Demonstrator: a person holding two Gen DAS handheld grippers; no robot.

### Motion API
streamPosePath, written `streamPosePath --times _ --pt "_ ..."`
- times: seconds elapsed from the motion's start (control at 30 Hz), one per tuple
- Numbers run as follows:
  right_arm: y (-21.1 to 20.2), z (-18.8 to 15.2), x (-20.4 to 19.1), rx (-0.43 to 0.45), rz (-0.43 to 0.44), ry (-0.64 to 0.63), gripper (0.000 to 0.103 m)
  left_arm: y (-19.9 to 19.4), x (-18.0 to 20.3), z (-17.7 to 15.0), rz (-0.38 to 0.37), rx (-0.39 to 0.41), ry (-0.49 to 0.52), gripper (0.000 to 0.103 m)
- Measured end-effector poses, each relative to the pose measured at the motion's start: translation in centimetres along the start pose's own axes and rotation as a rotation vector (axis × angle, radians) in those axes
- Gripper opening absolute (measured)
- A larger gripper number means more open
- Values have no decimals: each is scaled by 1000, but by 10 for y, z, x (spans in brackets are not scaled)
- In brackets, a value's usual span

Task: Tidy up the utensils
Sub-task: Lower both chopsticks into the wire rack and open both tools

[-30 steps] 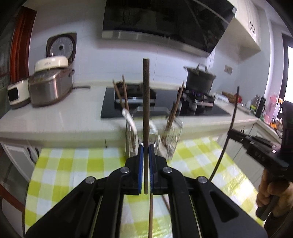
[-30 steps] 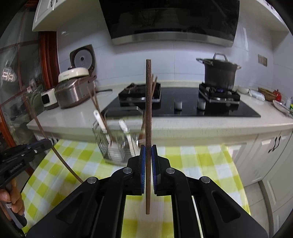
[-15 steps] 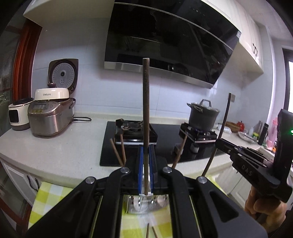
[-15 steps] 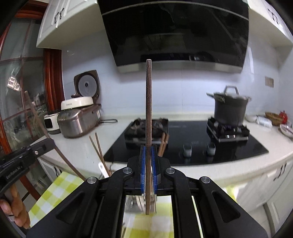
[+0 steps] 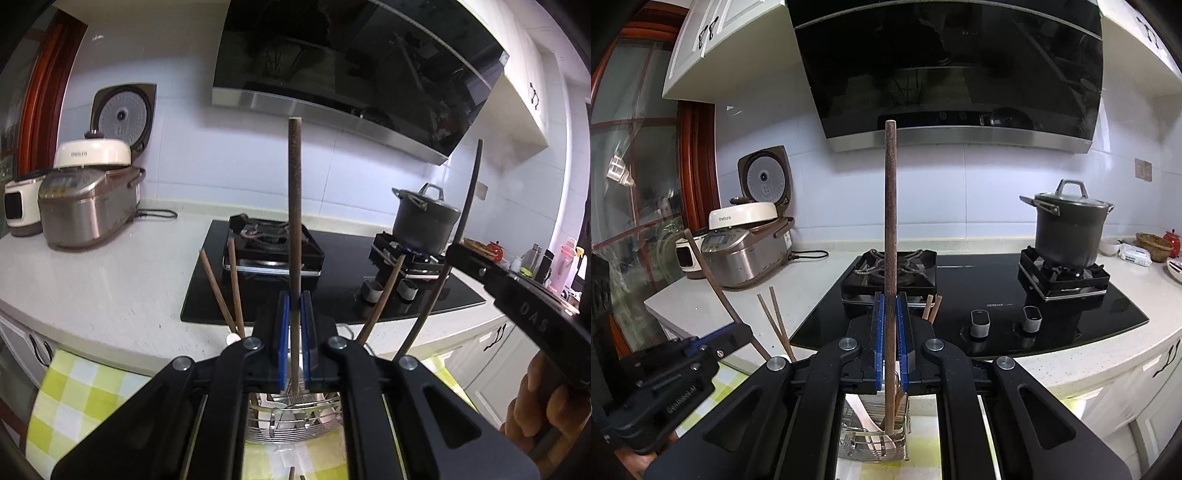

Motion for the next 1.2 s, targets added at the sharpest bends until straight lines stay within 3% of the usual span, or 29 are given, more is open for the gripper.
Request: streamPosePath --times 0.57,0.7,0.93,1.2 --pt "19 2 -6 28 21 5 9 32 -16 -20 10 -47 -35 6" --pt "25 -3 -4 11 19 15 9 36 -21 -24 11 -60 -49 21" --pt "33 -13 -5 -1 15 11 9 32 -22 -30 11 -60 -48 25" --pt "54 -49 8 -55 -23 42 9 19 -27 -41 10 -59 -66 29"
Point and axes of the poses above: each gripper's, at about its wrist camera, not at the fingertips, and y roughly the way its jaws point, x to its right, z to its top, the point moved 4 cm from there along y, roughly the way its jaws point, and after that the axes turned 7 degrees about -z, right-handed, at the moved point
